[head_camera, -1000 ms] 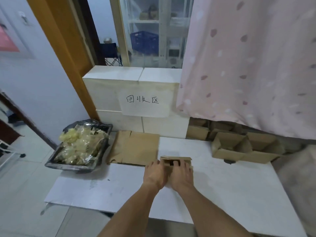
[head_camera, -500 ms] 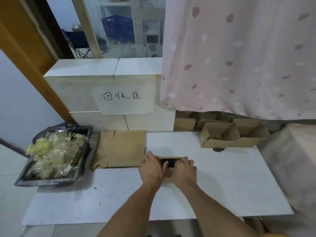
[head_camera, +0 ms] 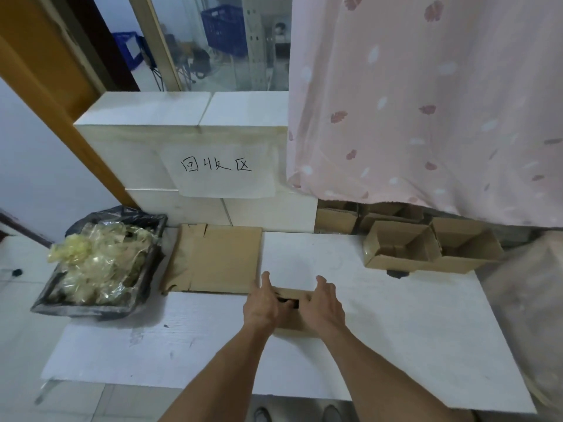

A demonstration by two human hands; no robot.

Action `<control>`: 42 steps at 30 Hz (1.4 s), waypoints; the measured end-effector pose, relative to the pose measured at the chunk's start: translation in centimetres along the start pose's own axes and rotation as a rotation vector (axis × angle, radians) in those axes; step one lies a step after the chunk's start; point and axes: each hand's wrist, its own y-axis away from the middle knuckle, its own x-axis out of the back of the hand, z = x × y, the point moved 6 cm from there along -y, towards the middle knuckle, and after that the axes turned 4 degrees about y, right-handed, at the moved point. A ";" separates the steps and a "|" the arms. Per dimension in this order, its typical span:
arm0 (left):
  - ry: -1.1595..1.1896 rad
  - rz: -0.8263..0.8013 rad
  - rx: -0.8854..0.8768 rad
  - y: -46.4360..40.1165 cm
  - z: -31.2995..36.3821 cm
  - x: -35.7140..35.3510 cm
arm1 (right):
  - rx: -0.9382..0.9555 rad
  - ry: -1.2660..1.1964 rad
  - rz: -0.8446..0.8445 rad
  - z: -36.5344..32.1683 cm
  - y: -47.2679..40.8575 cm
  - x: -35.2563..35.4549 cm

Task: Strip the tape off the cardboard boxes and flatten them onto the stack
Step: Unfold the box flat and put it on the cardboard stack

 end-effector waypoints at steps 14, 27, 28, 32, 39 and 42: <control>0.221 0.084 -0.219 0.8 2.4 1.6 | 0.105 -0.301 0.103 -0.1 -0.6 1.5; 0.357 -0.097 -0.298 3.7 0.6 -0.6 | -0.083 -0.352 0.107 2.2 1.1 0.2; 0.332 -0.103 -0.292 3.8 0.5 -0.9 | -0.113 -0.323 0.107 2.4 1.1 -0.1; 0.385 -0.026 -0.101 3.5 -1.0 -1.9 | -0.296 -0.210 0.028 3.7 1.2 -1.3; 0.204 -0.113 0.173 3.2 -4.0 -4.1 | -0.377 -0.143 -0.121 6.1 1.4 -3.6; 0.288 -0.148 0.110 3.5 -3.1 -4.6 | -0.377 -0.149 -0.169 6.3 1.6 -4.0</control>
